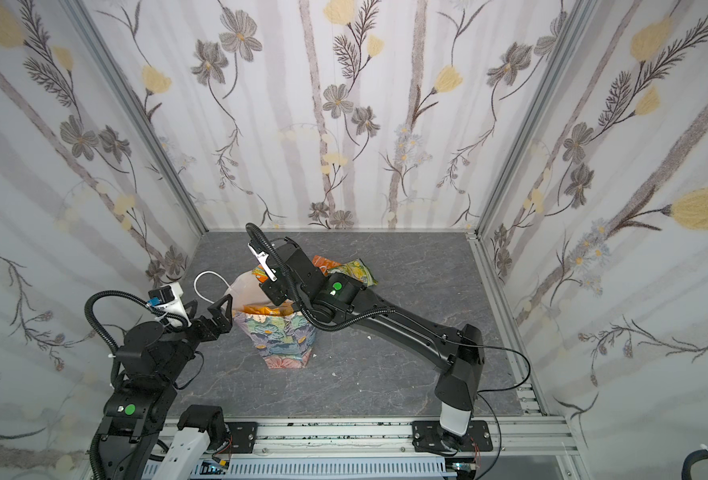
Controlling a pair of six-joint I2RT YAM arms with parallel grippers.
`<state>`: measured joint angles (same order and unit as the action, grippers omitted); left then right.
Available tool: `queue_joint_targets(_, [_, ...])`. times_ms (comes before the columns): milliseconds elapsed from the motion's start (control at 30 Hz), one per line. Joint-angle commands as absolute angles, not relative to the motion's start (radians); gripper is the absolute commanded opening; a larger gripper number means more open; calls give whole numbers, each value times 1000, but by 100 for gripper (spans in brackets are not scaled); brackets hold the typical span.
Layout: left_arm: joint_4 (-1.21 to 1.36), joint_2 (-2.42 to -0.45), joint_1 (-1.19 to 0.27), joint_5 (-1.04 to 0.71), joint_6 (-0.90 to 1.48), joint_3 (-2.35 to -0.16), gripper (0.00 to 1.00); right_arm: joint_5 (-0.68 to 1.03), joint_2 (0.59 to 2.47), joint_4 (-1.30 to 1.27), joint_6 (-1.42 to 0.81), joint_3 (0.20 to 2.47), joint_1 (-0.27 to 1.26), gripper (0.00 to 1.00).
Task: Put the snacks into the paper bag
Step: 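Lower the Fox's Fruits packet into the bag and open the right gripper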
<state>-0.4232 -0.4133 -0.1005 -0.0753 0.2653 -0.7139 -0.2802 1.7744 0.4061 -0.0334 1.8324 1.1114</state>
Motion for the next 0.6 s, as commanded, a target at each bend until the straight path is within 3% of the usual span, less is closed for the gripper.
queue_joint_targets(0, [-399,-416,-98,-74,267,-712,100,-288,1776,348,-21,1818,1112,0])
queue_joint_targets(200, [-399,-417,-100,-72,267,-711,100,-287,1774,355,-20,1805,1113,1])
queue_joint_targets(300, [-398,-417,-99,-74,267,-711,100,-279,1770,359,-21,1806,1114,19])
queue_joint_targets(567, [-399,-417,-99,-72,268,-710,100,-213,1750,377,-41,1806,1118,29])
